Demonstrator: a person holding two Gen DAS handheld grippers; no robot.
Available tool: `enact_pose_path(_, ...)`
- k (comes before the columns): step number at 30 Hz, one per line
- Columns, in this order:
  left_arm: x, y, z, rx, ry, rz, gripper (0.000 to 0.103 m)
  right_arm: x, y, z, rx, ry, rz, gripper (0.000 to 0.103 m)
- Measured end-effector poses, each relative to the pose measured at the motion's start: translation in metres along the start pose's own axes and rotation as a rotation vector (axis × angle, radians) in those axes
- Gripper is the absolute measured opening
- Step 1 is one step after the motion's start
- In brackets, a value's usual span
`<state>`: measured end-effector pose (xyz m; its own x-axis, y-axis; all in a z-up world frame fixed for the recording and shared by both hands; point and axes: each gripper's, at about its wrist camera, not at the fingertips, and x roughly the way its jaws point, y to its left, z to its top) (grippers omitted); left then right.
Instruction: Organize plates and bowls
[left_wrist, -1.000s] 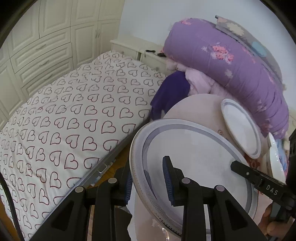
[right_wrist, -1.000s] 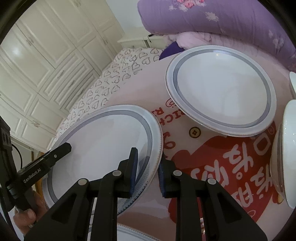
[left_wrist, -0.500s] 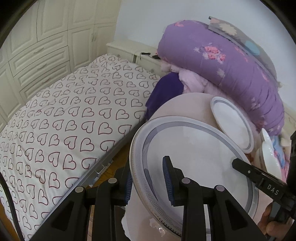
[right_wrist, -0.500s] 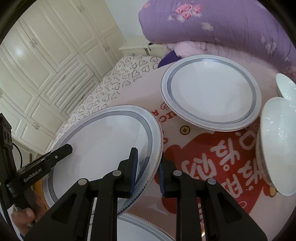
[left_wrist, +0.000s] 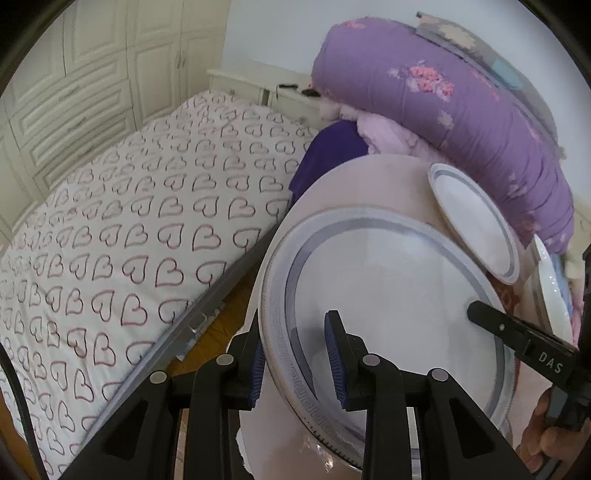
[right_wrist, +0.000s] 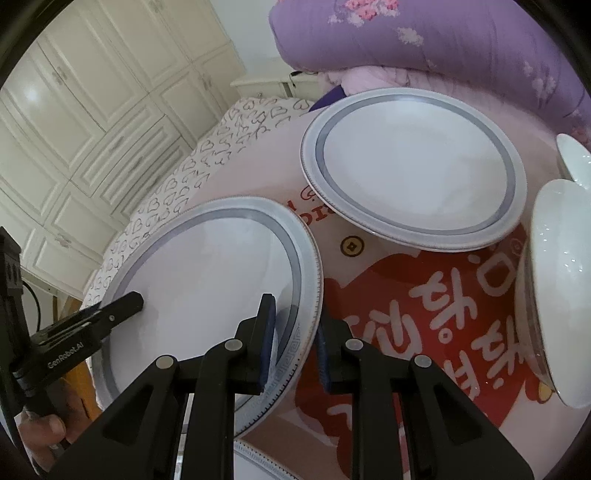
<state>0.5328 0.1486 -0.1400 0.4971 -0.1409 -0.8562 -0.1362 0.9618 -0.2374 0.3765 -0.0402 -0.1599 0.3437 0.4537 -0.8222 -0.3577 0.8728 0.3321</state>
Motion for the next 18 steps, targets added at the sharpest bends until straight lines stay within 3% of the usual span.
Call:
enact_pose_path(9,0.006,0.000,0.005,0.027,0.025,-0.007,0.027,0.007,-0.006,0.000,0.045,0.068,0.072,0.023)
enact_pose_path(18,0.008,0.017,0.007,-0.031,0.034,-0.057,0.022,0.008,-0.002,0.001,0.050,0.063,0.059,0.020)
